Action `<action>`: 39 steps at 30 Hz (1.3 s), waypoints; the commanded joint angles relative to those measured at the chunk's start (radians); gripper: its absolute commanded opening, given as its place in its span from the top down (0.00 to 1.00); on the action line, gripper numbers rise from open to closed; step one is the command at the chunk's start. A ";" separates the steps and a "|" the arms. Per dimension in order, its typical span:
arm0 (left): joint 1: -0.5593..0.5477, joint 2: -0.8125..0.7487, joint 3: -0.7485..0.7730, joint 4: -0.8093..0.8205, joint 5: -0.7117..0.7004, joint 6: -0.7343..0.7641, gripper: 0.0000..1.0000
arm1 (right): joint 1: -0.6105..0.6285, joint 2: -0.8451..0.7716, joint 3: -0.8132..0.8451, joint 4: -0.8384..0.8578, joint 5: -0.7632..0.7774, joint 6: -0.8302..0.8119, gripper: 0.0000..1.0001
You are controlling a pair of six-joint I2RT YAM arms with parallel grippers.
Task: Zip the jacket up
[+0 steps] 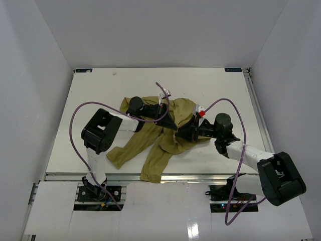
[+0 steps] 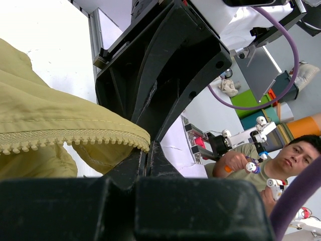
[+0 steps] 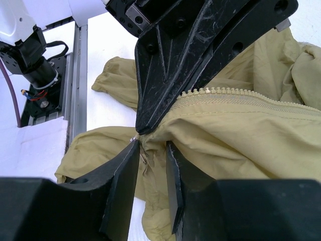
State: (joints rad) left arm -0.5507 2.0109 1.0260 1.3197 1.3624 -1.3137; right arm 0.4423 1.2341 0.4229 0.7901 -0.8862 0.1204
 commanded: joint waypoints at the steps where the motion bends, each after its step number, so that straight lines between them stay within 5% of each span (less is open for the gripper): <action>1: 0.005 -0.026 0.019 0.173 0.004 -0.007 1.00 | 0.009 0.014 0.036 0.063 -0.018 0.001 0.72; 13: 0.005 -0.023 0.028 0.190 0.007 -0.022 1.00 | 0.012 0.013 0.034 0.072 -0.039 0.005 0.92; 20: 0.059 -0.057 -0.011 0.175 -0.028 -0.012 0.54 | 0.013 -0.019 0.038 0.002 0.049 0.002 0.92; 22: 0.096 -0.085 -0.044 0.133 -0.054 0.010 0.51 | 0.012 -0.060 0.027 -0.033 0.093 -0.002 0.92; 27: 0.182 -0.240 -0.104 -0.421 -0.205 0.412 0.50 | -0.004 -0.179 -0.027 -0.159 0.265 -0.003 0.92; 30: 0.154 -0.329 0.000 -1.141 -0.532 0.885 0.44 | -0.022 -0.247 -0.044 -0.241 0.391 -0.005 0.92; 32: 0.117 -0.360 0.036 -1.275 -0.764 0.992 0.42 | -0.039 -0.300 -0.052 -0.297 0.447 0.001 0.92; 39: 0.078 -0.267 0.132 -1.357 -0.808 1.034 0.41 | -0.048 -0.453 -0.098 -0.391 0.598 0.036 0.92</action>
State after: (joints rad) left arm -0.4507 1.6853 1.0917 0.1835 0.6940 -0.4204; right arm 0.3994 0.8446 0.3481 0.4591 -0.4239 0.1318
